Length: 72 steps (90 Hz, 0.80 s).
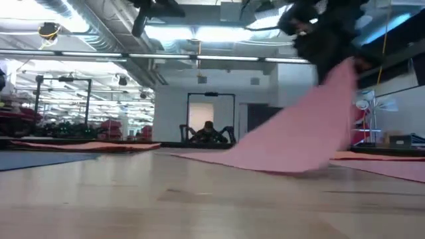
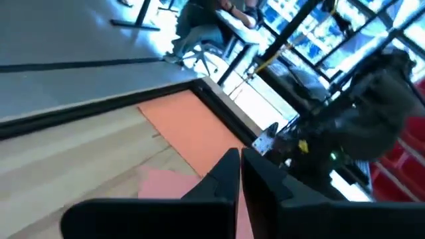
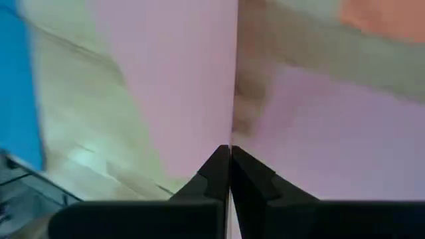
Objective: Organize paper
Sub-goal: Stack the pink colored paper on top of the pink colored paper
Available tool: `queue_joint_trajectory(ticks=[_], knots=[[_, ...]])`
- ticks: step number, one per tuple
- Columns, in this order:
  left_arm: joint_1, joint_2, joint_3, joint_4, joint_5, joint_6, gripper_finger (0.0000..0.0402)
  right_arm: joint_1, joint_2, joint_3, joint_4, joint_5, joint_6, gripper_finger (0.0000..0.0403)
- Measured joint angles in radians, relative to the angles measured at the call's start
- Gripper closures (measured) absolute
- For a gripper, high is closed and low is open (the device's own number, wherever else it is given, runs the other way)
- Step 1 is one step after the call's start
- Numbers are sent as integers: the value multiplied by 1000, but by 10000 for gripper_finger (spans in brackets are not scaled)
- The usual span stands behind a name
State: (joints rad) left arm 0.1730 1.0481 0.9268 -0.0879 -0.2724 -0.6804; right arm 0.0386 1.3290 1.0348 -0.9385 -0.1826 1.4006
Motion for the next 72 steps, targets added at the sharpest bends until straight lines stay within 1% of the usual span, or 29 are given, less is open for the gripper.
queue_joint_trajectory(ticks=[13, 22, 38, 48, 54, 64, 72], knots=[[0, 0, 0, -1, -23, -26, 401, 135, -62, 0, -133, 27, 212, 403], [0, 0, 0, 0, -30, -31, 401, 245, -89, 0, -186, 44, 396, 403], [0, 0, 0, -6, -45, -57, 401, 457, -103, 0, -221, 46, 739, 403], [3, 1, 0, -7, -51, -45, 401, 578, -103, 0, -217, 68, 932, 403], [7, 1, 0, -10, -53, -26, 401, 619, -103, 0, -186, 98, 954, 403], [19, 1, 0, -27, -49, 11, 401, 635, -101, 0, -115, 272, 905, 403], [27, 1, 0, -61, -21, 44, 401, 612, -101, 0, -105, 354, 832, 403]])
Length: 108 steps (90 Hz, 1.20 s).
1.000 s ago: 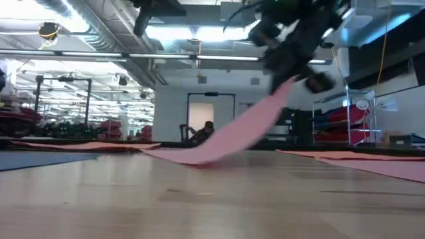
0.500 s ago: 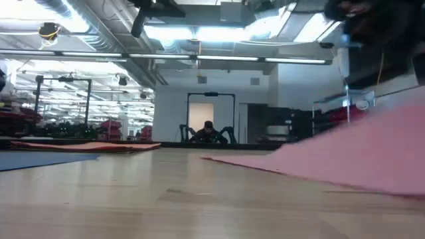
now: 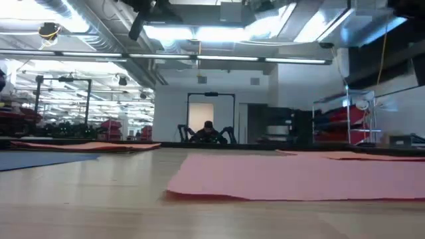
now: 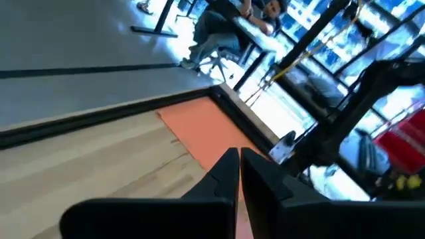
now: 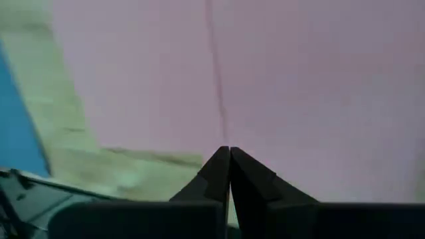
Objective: Organize paper
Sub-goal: Stack the pink colored paper on top of the pink colored paper
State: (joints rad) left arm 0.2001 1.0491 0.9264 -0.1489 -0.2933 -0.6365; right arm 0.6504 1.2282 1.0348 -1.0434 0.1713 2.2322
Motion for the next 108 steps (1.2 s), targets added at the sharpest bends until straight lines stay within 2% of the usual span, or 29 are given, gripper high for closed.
queue_joint_trajectory(ticks=[8, 14, 28, 36, 44, 59, 72, 94, 108], knots=[[2, 0, 0, -63, 39, 37, 401, -42, 0, 0, 39, 77, -127, 403], [2, 0, 0, -115, 109, 106, 401, -81, 0, 0, 75, 106, -248, 403], [-18, 10, 0, -313, 309, 350, 401, -165, 0, 0, 90, 82, -464, 403], [-44, 44, 0, -446, 351, 444, 402, -188, 0, 0, 76, 62, -565, 403], [-79, 99, -1, -509, 369, 503, 402, -201, 0, 0, 38, 46, -636, 403], [-156, 232, -1, -443, 386, 516, 402, -201, -17, 0, -38, 47, -704, 403], [-203, 366, -1, -394, 406, 469, 402, -199, -76, 0, -68, 45, -725, 403], [-234, 543, 14, -289, 373, 360, 402, -200, -187, 0, -160, 72, -802, 403], [-233, 648, 63, -279, 325, 364, 402, -200, -224, 0, -217, 74, -838, 403]])
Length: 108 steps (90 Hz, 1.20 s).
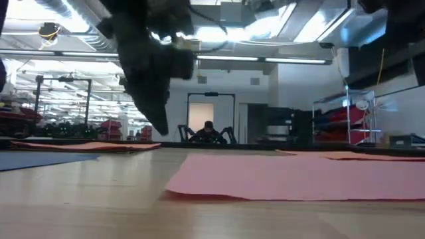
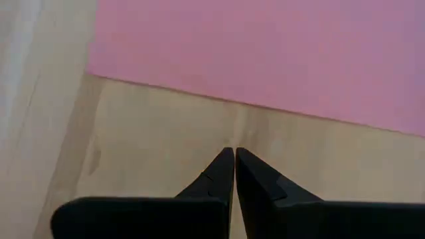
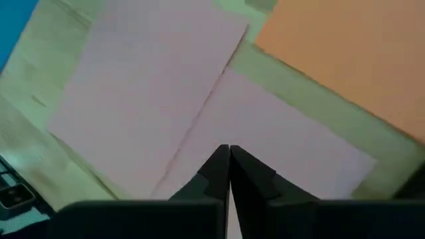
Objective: Organize paper
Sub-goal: Stack the pink colored paper on top of the pink colored paper
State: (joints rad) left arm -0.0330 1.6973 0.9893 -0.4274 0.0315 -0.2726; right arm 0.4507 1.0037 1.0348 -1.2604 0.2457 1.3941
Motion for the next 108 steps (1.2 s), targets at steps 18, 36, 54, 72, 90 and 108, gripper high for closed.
queue_joint_trajectory(ticks=[18, 36, 54, 72, 90, 108], knots=[[10, 125, 59, -10, -22, 14, 402, 0, -14, 0, -26, 14, -41, 403], [9, 175, 120, -23, -52, 45, 402, 0, -14, 0, -29, 14, -66, 403], [31, 203, 165, 23, -84, 75, 402, 0, -14, 0, -30, 33, -76, 403], [41, 275, 250, 54, -67, 89, 402, 0, -14, 0, -29, 34, -76, 403], [16, 315, 332, 34, -61, 77, 402, 0, -13, 0, -27, 40, -76, 403], [6, 295, 413, -220, -59, 124, 402, 0, -14, 0, -30, 52, -76, 403]])
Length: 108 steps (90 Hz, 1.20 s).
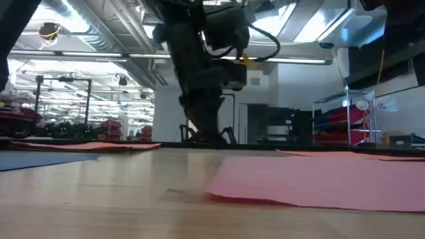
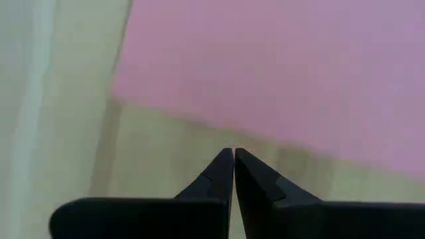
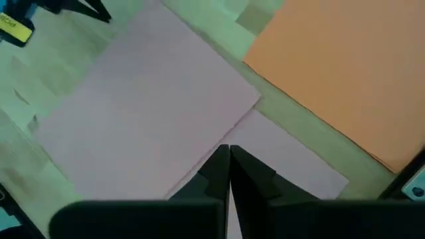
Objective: Organize paper
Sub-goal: Stack the pink colored paper on top of the pink colored paper
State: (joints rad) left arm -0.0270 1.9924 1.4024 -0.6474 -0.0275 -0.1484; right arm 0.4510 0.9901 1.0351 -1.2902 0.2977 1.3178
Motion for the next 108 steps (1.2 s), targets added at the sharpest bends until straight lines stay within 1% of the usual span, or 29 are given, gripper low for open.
queue_joint_trajectory(ticks=[12, 18, 43, 55, 70, 91, 108], knots=[[-15, -1, 7, -22, 45, 22, 402, 0, 0, 0, 5, 1, -16, 403], [-30, 13, 8, 11, 62, 21, 402, 0, 0, 0, 5, 0, -18, 403], [-89, 74, 8, 45, 82, -31, 402, 0, 0, 0, 8, -2, -44, 403], [-102, 95, 10, 65, 93, -61, 402, 0, 0, 0, 10, -2, -47, 403], [-106, 106, 13, 110, 95, -62, 402, 0, 0, 0, 9, -2, -47, 403], [-105, 125, 17, 278, 87, -86, 402, 0, 0, 0, 9, -2, -49, 403], [-110, 143, 19, 343, 80, -119, 402, 0, 0, 0, 9, -2, -48, 403]])
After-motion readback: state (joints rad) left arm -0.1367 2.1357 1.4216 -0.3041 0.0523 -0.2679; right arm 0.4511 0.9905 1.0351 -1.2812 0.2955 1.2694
